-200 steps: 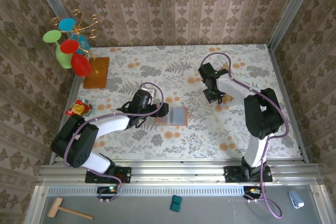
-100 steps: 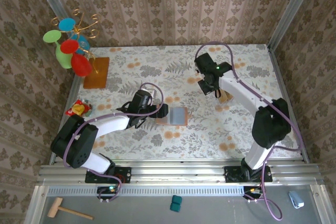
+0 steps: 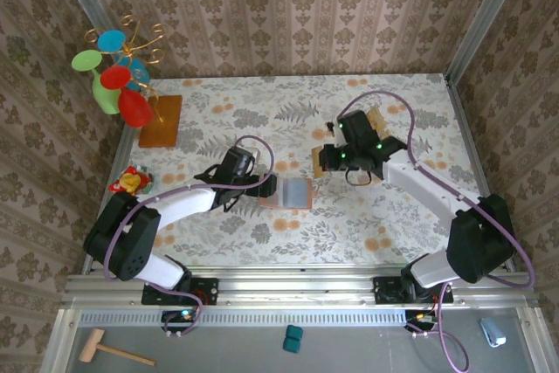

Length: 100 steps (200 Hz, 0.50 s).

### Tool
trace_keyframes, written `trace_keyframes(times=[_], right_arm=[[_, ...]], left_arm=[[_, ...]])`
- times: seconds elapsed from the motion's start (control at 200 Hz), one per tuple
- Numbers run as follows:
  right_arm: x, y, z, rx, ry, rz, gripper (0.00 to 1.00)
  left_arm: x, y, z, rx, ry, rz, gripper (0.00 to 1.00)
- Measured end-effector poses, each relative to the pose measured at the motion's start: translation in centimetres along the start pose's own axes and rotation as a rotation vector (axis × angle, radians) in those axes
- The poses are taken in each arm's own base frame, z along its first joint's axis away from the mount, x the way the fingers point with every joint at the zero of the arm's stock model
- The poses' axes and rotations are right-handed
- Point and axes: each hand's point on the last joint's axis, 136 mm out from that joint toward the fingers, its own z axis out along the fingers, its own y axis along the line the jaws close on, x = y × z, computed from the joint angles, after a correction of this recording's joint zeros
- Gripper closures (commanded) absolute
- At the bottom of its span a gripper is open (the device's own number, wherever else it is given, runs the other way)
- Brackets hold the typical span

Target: Put the credit cards into the card holder

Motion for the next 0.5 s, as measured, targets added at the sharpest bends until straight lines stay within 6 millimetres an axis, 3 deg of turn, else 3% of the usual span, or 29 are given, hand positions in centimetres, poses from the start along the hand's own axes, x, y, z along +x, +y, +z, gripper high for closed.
trace_keyframes(times=[0.11,0.275,0.5], right_arm=[[2.0,1.9,2.4,-0.087,0.037,0.064,1.0],[2.9,4.3,4.7,-0.176,0.045,0.105,1.0],[3.4,4.8,6.6,-0.216,0.053,0.145,1.0]], left_arm=[[0.1,0.4,0.0,-0.021,0.0,0.002,0.0],[0.0,0.8,0.0,-0.044,-0.005,0.003,0.0],[0.1,1.0,0.1,-0.053,-0.001,0.002,0.0]])
